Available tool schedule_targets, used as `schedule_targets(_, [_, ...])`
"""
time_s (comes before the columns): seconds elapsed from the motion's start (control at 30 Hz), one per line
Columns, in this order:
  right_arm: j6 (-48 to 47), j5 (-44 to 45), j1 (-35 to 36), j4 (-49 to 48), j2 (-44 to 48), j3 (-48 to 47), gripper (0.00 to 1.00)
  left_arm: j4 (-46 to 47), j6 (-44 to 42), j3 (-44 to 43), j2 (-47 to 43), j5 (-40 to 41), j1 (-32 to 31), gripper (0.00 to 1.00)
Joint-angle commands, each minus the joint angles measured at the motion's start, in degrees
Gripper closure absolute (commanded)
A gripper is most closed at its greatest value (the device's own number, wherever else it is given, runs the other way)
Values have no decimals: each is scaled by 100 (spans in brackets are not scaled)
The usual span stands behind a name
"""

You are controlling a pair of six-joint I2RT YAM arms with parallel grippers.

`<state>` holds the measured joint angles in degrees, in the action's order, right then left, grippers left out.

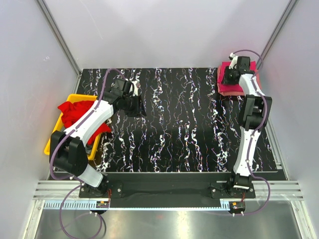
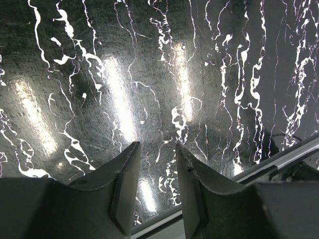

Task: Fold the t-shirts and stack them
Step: Neatly place the folded tshirt to the corner

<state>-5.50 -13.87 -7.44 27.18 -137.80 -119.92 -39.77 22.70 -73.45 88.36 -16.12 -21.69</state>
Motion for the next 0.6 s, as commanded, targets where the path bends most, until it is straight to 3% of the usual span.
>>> schedule_targets(0.0, [-197,376,32,147,666,-163,65,118,-29,-82,-152,-23,-28,60])
schedule_targets(0.23, [503,498,67,1235,1632,-445,38,381,-20,-222,-389,-171,-19,60])
schedule_targets(0.3, [926,569,111,1255,2430,-17,9,732,41,-266,-678,-356,16,60])
schedule_targets(0.33, [1371,709,129,1324,2764,525,1,934,85,-197,-845,-513,33,60])
schedule_targets(0.47, [2551,491,138,1904,4432,1592,0,2040,156,-38,-1906,-480,78,57])
schedule_targets(0.57, [2870,-246,147,2238,5443,2550,0,2447,51,112,-2383,-418,104,47])
